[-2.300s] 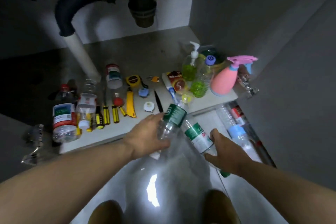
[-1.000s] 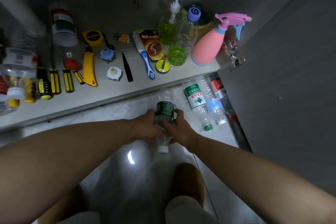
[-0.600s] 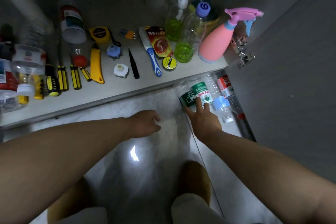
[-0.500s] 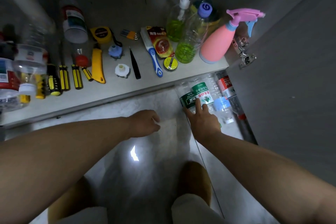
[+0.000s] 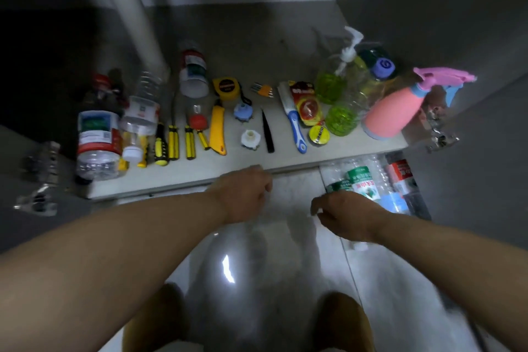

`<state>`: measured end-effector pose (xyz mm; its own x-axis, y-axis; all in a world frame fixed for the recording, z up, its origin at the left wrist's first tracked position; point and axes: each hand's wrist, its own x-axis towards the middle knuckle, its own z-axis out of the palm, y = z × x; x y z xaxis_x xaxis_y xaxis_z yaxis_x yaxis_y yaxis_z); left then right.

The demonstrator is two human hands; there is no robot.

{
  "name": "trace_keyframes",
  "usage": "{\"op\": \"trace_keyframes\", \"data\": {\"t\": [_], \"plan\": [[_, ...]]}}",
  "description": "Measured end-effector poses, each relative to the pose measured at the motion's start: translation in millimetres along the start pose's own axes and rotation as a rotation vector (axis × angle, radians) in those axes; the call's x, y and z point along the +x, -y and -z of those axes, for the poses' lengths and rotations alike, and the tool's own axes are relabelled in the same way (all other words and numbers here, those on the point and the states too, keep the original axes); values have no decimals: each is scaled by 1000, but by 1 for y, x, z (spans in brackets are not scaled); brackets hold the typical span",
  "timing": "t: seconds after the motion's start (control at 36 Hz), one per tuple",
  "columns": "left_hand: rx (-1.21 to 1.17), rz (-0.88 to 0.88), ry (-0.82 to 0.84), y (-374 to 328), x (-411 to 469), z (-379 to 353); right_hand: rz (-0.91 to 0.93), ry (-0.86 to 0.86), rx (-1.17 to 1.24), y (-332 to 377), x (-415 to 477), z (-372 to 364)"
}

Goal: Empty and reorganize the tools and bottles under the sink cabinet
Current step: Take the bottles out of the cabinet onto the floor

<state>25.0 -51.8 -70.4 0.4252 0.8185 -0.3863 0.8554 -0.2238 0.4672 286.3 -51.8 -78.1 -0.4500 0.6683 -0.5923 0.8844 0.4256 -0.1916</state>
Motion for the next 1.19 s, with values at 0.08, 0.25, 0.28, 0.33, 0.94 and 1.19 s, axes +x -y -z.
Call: {"op": "trace_keyframes", "data": {"t": [0.08, 0.25, 0.28, 0.33, 0.94, 1.19], "plan": [[58, 20, -175, 20, -11, 27, 70, -95, 26, 27, 20, 27], [193, 226, -506, 85, -35, 74, 159, -399, 208, 83, 84, 79], [224, 297, -538, 96, -39, 81, 158, -438, 253, 92, 96, 86], [243, 420, -596, 117, -43, 91, 155, -491, 339, 109, 122, 99], [-283, 581, -807, 170, -15, 91, -36, -437, 319, 195, 225, 137], [-378, 201, -687, 101, -44, 85, 132, -588, 392, 118, 100, 102]]}}
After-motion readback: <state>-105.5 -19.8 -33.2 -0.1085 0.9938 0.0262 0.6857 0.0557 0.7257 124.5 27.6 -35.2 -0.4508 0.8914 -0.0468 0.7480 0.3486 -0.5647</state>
